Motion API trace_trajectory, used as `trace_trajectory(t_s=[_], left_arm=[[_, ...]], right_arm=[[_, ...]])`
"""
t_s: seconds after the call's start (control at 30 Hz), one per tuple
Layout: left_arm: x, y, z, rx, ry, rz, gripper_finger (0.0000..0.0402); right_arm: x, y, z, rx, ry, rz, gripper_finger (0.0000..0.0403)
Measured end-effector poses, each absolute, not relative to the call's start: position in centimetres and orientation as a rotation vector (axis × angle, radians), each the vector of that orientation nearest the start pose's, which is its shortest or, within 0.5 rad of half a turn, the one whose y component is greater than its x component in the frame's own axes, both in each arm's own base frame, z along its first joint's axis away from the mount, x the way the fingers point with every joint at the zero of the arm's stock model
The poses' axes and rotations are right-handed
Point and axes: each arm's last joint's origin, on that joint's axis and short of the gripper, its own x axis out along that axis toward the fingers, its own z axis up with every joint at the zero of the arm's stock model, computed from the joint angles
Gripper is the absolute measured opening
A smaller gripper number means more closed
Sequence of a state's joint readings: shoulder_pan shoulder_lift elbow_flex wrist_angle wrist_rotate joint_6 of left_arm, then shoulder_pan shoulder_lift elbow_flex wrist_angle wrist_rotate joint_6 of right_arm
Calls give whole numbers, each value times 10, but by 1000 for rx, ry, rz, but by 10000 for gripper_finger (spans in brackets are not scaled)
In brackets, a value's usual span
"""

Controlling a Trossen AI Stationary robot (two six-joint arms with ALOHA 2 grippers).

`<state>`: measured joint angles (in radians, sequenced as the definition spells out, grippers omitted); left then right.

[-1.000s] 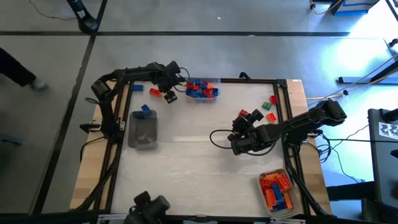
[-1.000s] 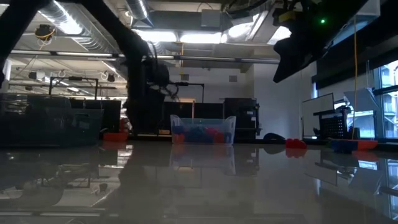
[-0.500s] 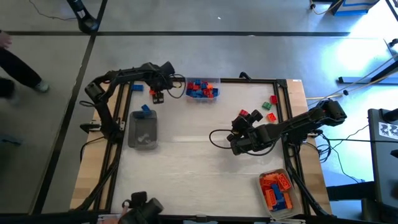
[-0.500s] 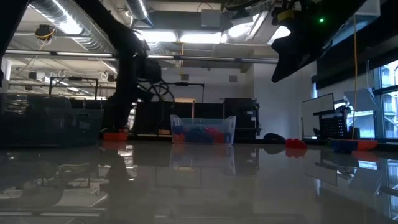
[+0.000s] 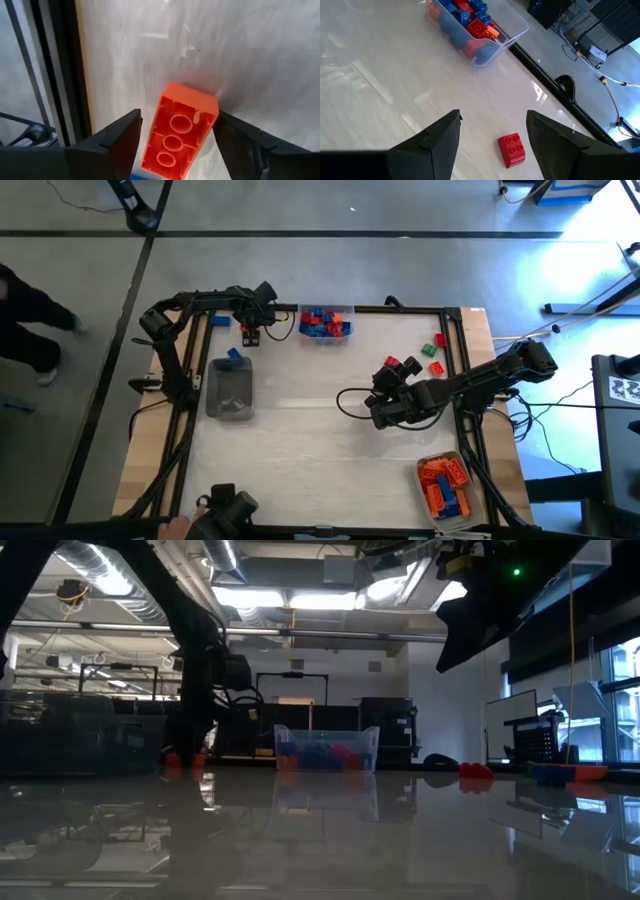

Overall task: Sort blocks by size
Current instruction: Put the orange 8 stud game piece into the gray bin

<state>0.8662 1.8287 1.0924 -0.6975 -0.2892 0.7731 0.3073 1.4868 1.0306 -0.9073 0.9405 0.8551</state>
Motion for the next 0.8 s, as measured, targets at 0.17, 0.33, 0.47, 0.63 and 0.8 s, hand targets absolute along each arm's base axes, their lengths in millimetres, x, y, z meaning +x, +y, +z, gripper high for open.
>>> trace_trajectory(t_s=[0.17, 0.33, 0.47, 0.63, 0.8], left_arm=[[204, 246, 141, 108, 1691, 336, 177], [213, 241, 146, 76, 1689, 369, 118], [222, 226, 162, 34, 1664, 378, 118], [235, 196, 209, 80, 1470, 411, 118], [242, 149, 262, 96, 1189, 355, 118]], right_arm=[[256, 57, 229, -47, 802, -899, 227], [258, 59, 228, -17, 841, -851, 227], [260, 60, 228, -3, 844, -818, 227], [261, 63, 226, 0, 917, -732, 227], [269, 65, 223, -40, 852, -661, 227]])
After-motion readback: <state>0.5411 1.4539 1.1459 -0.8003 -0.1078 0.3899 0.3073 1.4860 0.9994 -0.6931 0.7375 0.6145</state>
